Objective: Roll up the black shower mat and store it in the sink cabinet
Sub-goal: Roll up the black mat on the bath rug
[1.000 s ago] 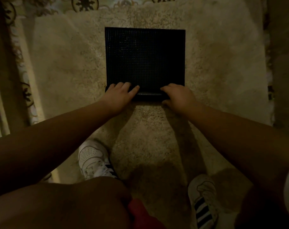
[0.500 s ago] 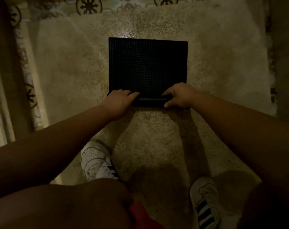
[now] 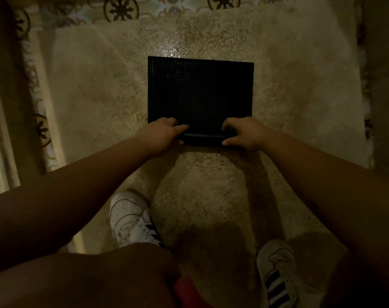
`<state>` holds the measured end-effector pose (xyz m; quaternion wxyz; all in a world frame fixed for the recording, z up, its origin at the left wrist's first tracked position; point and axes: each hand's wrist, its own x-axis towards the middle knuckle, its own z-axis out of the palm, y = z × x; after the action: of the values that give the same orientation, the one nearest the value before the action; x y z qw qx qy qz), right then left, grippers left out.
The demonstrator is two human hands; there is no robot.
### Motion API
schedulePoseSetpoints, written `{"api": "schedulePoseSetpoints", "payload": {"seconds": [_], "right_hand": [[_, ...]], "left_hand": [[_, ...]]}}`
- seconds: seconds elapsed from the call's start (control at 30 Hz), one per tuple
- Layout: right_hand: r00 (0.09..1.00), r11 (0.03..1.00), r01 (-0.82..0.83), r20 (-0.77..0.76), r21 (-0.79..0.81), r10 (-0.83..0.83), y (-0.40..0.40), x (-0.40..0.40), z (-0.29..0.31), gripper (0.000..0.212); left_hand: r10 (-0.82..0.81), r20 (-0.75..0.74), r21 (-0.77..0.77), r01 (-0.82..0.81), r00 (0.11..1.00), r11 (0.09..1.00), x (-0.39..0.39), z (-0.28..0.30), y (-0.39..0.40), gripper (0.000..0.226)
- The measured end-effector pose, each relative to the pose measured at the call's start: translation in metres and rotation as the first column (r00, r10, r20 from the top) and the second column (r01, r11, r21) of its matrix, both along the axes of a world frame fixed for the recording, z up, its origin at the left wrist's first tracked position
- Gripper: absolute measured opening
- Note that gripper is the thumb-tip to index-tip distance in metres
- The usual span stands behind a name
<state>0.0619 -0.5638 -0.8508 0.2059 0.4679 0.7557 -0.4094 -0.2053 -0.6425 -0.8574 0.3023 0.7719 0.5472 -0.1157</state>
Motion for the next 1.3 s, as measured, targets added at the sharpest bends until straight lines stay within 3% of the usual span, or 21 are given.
{"api": "schedulePoseSetpoints", "payload": {"seconds": [0.17, 0.27, 0.37, 0.43, 0.6, 0.77, 0.9, 1.0, 1.13, 1.2, 1.3], "right_hand": [[0.990, 0.921, 0.130, -0.099, 0.367, -0.100, -0.038, 0.008, -0.005, 0.048], [0.998, 0.882, 0.009, -0.053, 0.471, 0.018, -0.054, 0.009, -0.003, 0.059], [0.998, 0.868, -0.055, -0.002, 0.494, 0.065, -0.053, 0.009, -0.001, 0.067], [0.997, 0.864, -0.066, -0.012, 0.500, 0.083, -0.046, 0.007, 0.001, 0.061], [0.998, 0.918, -0.058, 0.001, 0.392, 0.063, -0.024, 0.005, 0.001, 0.057], [0.999, 0.947, -0.024, 0.036, 0.320, 0.014, -0.004, 0.004, -0.003, 0.059], [0.999, 0.967, 0.024, 0.019, 0.255, -0.030, 0.005, 0.002, -0.005, 0.048], [0.999, 0.934, -0.052, 0.032, 0.353, 0.043, -0.001, 0.005, -0.004, 0.061], [0.974, 0.861, -0.192, 0.196, 0.470, 0.111, -0.023, 0.004, -0.005, 0.088], [0.972, 0.855, -0.178, 0.222, 0.487, 0.076, -0.029, -0.003, -0.007, 0.084], [0.981, 0.830, -0.146, 0.185, 0.538, 0.053, -0.028, -0.010, -0.006, 0.056]], "left_hand": [[0.027, 0.025, -0.005, -0.027, 0.999, 1.000, -0.003, 0.004, 0.011, 0.045], [0.047, 0.055, -0.030, -0.045, 0.997, 0.999, -0.005, 0.002, 0.013, 0.038], [0.035, 0.042, 0.023, -0.036, 0.999, 0.999, -0.008, 0.002, 0.012, 0.040], [0.003, -0.057, 0.134, 0.004, 0.998, 0.991, -0.008, 0.004, 0.010, 0.047], [-0.036, -0.161, 0.287, 0.081, 0.986, 0.955, 0.004, 0.010, 0.003, 0.054], [-0.100, -0.198, 0.282, 0.155, 0.975, 0.947, 0.007, 0.010, -0.005, 0.056], [-0.124, -0.259, 0.232, 0.186, 0.958, 0.955, 0.010, 0.011, 0.009, 0.058], [-0.131, -0.294, 0.217, 0.199, 0.947, 0.956, 0.014, 0.014, 0.016, 0.058], [-0.129, -0.375, 0.234, 0.229, 0.918, 0.945, 0.017, 0.015, 0.021, 0.058], [-0.130, -0.380, 0.227, 0.229, 0.916, 0.947, 0.018, 0.015, 0.020, 0.058], [-0.128, -0.369, 0.231, 0.224, 0.921, 0.947, 0.014, 0.011, 0.016, 0.052]]}}
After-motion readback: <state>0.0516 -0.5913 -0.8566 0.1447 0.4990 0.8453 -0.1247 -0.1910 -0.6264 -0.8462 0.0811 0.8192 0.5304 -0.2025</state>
